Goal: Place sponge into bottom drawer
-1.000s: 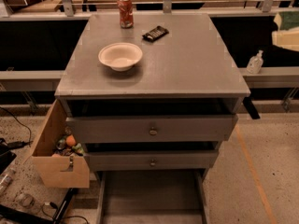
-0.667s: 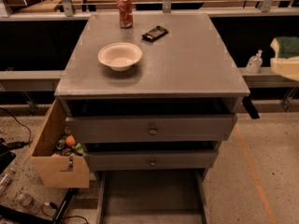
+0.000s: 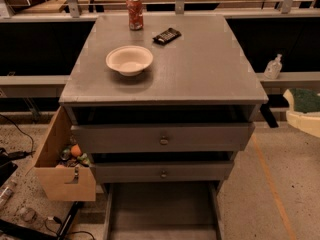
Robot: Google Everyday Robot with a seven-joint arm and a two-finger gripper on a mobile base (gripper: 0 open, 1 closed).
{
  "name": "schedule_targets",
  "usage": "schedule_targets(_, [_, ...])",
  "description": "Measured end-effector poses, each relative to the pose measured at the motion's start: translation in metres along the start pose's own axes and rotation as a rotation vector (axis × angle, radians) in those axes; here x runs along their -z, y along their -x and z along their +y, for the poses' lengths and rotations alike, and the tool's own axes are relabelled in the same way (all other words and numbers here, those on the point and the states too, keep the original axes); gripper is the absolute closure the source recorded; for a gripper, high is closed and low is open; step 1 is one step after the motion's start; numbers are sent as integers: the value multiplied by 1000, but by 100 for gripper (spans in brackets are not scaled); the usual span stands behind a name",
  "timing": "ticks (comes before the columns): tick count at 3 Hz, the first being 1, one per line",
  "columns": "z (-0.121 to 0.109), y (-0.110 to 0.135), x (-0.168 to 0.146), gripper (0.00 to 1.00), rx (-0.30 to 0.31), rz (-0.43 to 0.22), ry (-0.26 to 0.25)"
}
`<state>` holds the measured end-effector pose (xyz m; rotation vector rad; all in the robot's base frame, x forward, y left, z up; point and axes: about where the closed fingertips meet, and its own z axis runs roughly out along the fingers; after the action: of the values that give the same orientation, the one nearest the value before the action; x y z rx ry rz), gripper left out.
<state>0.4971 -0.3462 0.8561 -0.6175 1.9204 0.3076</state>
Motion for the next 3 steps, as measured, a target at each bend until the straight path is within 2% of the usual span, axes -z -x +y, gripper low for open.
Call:
schedule_targets(1, [0,0,0,100,0,0,0])
schedule_targets(2, [10,-12,-3,100,15,3,28])
schedule_targets(3, [30,-58,0,100,18,4,85])
